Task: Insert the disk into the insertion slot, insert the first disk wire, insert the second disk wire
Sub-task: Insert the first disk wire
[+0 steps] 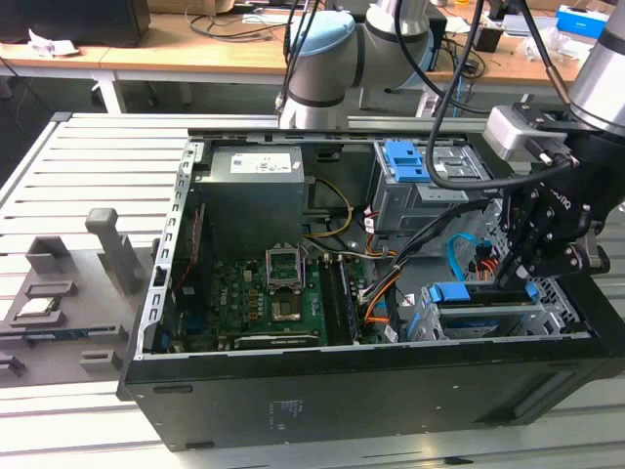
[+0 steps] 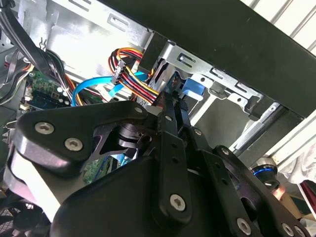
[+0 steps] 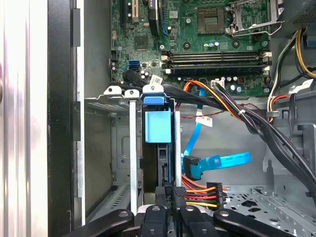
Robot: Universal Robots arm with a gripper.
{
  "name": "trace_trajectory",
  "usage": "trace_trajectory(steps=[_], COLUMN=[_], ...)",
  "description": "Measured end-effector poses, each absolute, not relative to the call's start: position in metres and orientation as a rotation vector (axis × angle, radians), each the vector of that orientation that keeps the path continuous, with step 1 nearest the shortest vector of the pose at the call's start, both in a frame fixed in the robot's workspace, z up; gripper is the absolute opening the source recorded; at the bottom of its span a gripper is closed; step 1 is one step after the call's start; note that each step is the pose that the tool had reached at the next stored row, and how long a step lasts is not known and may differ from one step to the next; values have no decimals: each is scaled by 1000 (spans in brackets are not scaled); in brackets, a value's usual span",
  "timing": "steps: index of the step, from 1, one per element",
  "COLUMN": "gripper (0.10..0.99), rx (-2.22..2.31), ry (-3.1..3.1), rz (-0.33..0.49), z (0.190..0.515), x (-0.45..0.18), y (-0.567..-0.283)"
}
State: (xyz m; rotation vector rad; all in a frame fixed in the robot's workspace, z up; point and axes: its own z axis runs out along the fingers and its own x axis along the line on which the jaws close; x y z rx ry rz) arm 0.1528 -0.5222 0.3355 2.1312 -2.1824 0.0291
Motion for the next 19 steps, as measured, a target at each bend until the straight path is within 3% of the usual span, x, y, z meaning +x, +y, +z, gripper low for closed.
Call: trace_trajectory(steps=[8,10,11,13,19], gripper=[169,180,243,243,243], rx=[2131,2133,2132,2132,2131], ry=[-2183,-2184,-2183,-2183,-2183], rz=[29,26,28,28,28], z=[333,332,333,333,364], x=[153,153,153,153,153], y=[-522,-522,-522,-522,-521])
